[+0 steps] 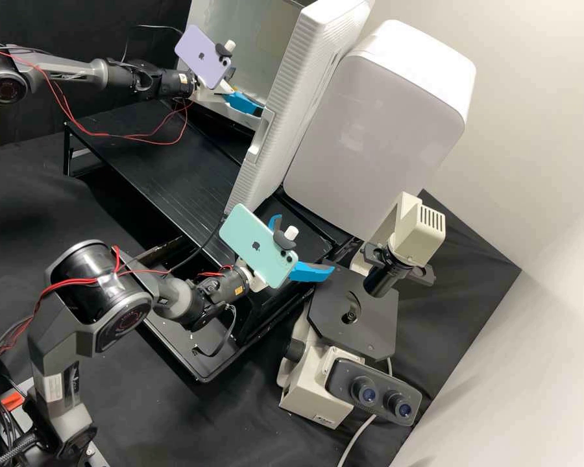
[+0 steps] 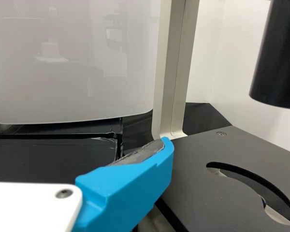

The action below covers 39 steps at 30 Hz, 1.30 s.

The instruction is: Take the petri dish out of the incubator

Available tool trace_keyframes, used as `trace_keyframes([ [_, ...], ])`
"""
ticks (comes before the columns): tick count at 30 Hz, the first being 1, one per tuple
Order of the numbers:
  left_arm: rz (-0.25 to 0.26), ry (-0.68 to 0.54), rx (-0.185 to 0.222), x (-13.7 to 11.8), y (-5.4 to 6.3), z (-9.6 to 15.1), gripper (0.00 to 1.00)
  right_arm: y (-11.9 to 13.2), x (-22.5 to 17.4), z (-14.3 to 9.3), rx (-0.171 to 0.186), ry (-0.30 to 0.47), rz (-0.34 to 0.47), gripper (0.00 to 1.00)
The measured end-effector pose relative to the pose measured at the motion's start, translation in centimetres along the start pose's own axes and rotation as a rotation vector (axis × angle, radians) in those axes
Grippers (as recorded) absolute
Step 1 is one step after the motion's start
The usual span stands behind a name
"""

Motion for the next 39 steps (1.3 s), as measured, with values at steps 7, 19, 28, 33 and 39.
trace_keyframes([
  [7,0.0,0.02,0.006,-0.4,-0.1,-0.8,1.0,0.0,0.0,0.0,0.0,0.0,0.0,1.0],
  [19,-0.002,0.029,0.027,-0.5,-0.1,-1.3,1.0,0.0,0.0,0.0,0.0,0.0,0.0,1.0],
  [28,-0.001,0.031,0.026,-0.5,-0.1,-1.4,1.0,0.0,0.0,0.0,0.0,0.0,0.0,1.0],
  [33,-0.001,0.031,0.026,-0.5,-0.1,-1.4,1.0,0.0,0.0,0.0,0.0,0.0,0.0,1.0],
  [39,0.003,0.036,0.026,-0.5,0.0,-1.4,1.0,0.0,0.0,0.0,0.0,0.0,0.0,1.0],
])
